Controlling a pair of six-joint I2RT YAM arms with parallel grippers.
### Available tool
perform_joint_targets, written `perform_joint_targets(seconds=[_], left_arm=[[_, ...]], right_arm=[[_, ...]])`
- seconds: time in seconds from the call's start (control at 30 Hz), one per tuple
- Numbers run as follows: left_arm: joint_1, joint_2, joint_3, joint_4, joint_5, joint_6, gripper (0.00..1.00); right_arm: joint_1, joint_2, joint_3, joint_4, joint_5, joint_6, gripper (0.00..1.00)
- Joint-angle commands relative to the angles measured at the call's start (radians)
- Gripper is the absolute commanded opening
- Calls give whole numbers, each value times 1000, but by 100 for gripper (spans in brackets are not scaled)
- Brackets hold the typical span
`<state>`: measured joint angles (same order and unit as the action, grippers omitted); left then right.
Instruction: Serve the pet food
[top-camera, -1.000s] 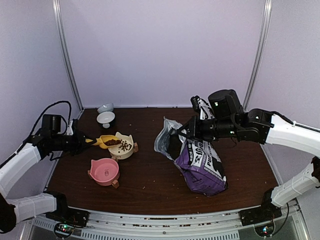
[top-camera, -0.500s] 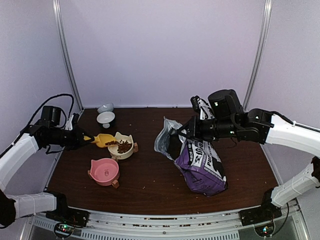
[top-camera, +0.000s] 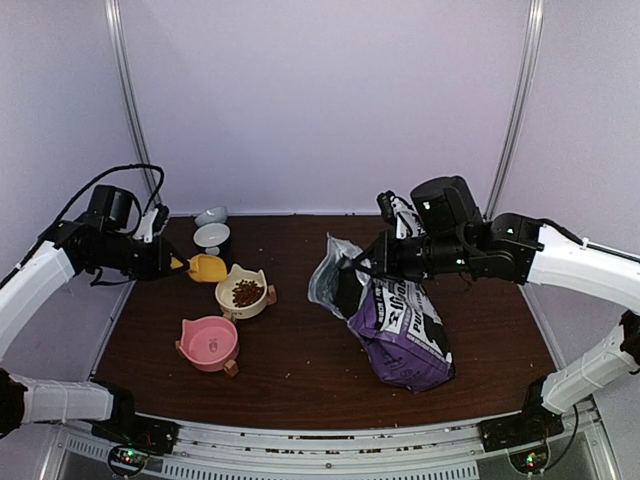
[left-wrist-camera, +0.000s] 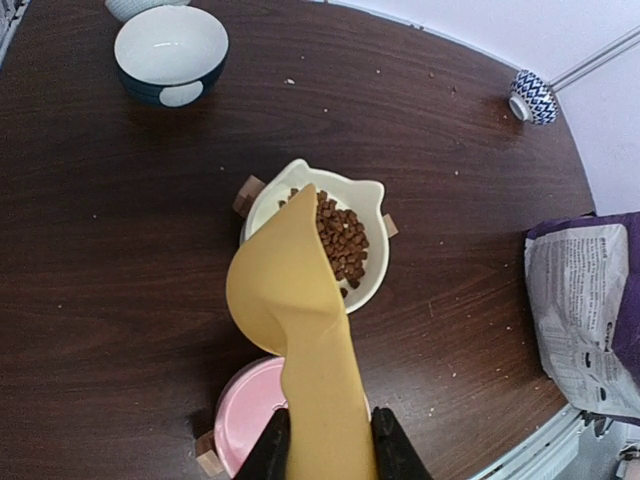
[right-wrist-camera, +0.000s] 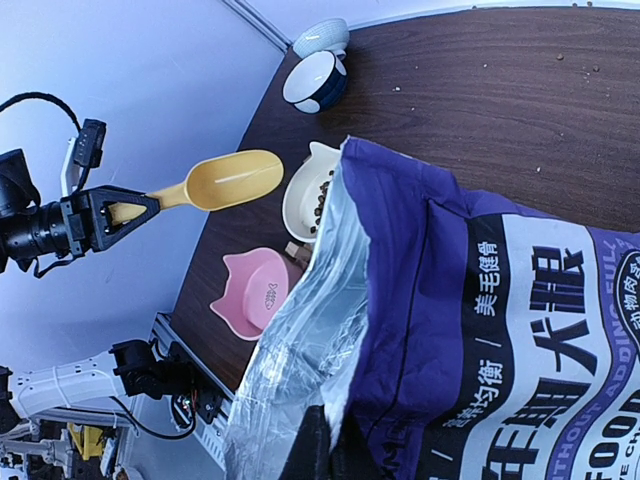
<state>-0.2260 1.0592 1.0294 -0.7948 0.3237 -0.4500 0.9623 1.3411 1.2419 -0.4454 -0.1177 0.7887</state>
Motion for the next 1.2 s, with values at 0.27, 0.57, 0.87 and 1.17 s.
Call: perform_joint_targets(seconds=[0.27,0.57,0.87,1.17], left_arm=[[-165,-117,162,71,-14,73,4],[-369,-165,104,220,278,15,5],[-476,-126,0,189,193,23,4],[-644,71,14,239,-135,46,4]], right_arm=[[3,17,49,-58,66,-91,0],[64,120,106,-69,85,-109,0],[105,206,183,-77,75,-107,0],[153,276,269,-107,84,-114,0]])
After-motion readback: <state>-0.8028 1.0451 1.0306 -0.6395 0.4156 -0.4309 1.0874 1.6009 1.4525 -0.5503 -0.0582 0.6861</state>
